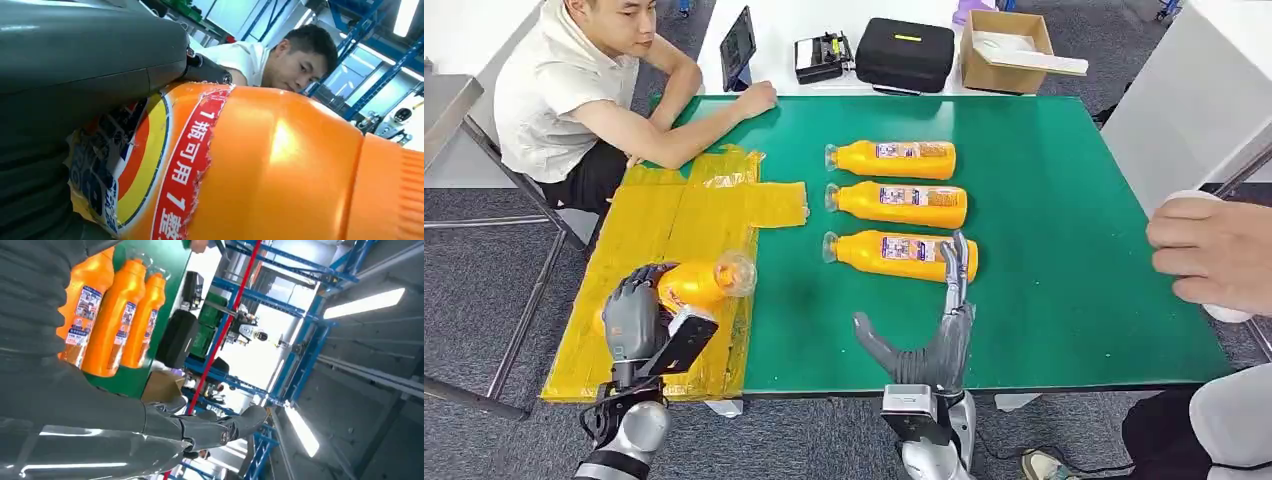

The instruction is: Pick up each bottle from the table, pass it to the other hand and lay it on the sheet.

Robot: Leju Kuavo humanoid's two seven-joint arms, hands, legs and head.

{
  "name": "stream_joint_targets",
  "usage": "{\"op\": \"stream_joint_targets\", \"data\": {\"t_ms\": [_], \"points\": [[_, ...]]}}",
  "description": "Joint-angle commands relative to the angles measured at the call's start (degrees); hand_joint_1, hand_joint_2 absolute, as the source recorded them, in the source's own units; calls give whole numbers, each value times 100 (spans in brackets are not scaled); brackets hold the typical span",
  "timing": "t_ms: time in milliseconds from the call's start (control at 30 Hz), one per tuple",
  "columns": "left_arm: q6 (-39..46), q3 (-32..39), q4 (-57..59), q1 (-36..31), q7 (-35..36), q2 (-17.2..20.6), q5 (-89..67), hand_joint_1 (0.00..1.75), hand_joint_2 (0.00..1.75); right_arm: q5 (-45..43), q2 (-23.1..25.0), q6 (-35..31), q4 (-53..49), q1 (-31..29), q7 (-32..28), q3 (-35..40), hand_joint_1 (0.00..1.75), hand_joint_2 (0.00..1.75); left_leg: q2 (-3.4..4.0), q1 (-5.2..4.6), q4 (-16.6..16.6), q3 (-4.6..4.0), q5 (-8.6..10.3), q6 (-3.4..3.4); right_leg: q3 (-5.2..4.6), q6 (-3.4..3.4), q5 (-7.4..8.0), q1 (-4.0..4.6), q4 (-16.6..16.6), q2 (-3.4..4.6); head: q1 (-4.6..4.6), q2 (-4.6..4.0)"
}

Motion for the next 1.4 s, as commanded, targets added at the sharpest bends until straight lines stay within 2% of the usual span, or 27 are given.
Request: {"op": "stream_joint_targets", "data": {"t_ms": [33,100,133,200,500,533,567,600,667,833,933,967,1100,1367,1400], "points": [[21,76,353,-275,17,143,-13,175,175,-13,-13,-479,21,-37,-13,-166,0,175,3,4,-1,23,-10,0,26,-18,-9,8,-4,-4,0,0],[21,76,353,-275,17,143,-13,175,175,-13,-13,-479,21,-37,-13,-166,0,175,4,2,-2,15,-6,0,16,-14,-5,5,-4,-1,0,0],[21,76,353,-275,17,143,-13,175,175,-13,-13,-479,21,-37,-13,-166,0,175,14,7,3,50,-24,-1,50,-33,-21,14,-1,2,-2,0],[21,76,353,-275,17,143,-13,175,175,-13,-13,-479,21,-37,-13,-166,0,175,4,1,-2,14,-5,0,14,-13,-5,4,-3,-1,-2,0],[21,76,353,-275,17,143,-13,175,175,-13,-13,-479,21,-37,-13,-166,0,175,11,3,-1,28,-12,1,28,-20,-9,7,-3,2,0,0],[49,-89,952,-554,663,320,-1442,175,175,-285,-108,-479,163,-165,-13,85,0,175,6,3,-1,20,-9,1,21,-16,-7,6,-3,-1,0,0],[-146,-33,1253,-689,824,326,-1641,175,175,-168,-87,-479,161,-170,-13,44,0,175,16,7,6,50,-26,1,52,-34,-21,14,0,2,0,0],[-487,-63,1851,-996,950,334,-1920,175,175,-206,-130,-479,278,-232,-13,134,0,175,5,2,-6,23,-5,-1,24,-17,-5,5,-6,-2,-2,0],[-777,10,2780,-1470,970,256,-1919,175,175,-429,-194,-470,337,-332,-13,241,0,175,-9,2,-11,30,0,-1,35,-19,-4,6,-9,-15,0,0],[-605,72,4282,-2249,1152,171,-2214,175,175,-691,-266,-433,367,-460,-13,429,0,175,4,7,-2,32,-1,-4,35,-24,-2,12,-6,-2,0,0],[-854,110,4501,-2332,1063,59,-2206,175,175,-711,-295,-416,375,-450,-13,428,0,175,4,5,-5,32,0,-4,36,-21,-4,9,-4,-3,-2,0],[-1507,-218,4728,-2365,1144,52,-2564,175,175,-718,-340,-194,483,-533,-10,493,0,175,9,7,-5,47,-6,-3,51,-27,-8,13,-7,-1,0,0],[-1286,-173,4847,-2351,1056,-39,-2541,175,175,-815,-361,-232,524,-577,-13,575,0,175,-1,0,-10,43,1,-2,51,-15,-4,4,-9,0,0,0],[-1582,-28,4782,-2322,917,-102,-2337,175,175,-843,-376,-212,486,-548,-13,636,0,175,0,0,-9,61,6,-1,65,-22,-1,5,-9,2,0,0],[-1717,-4,4801,-2340,909,-131,-2289,140,175,-849,-376,-196,491,-545,-13,630,0,175,-7,-1,-10,60,10,-3,66,-16,1,3,-9,-4,0,0]]}}
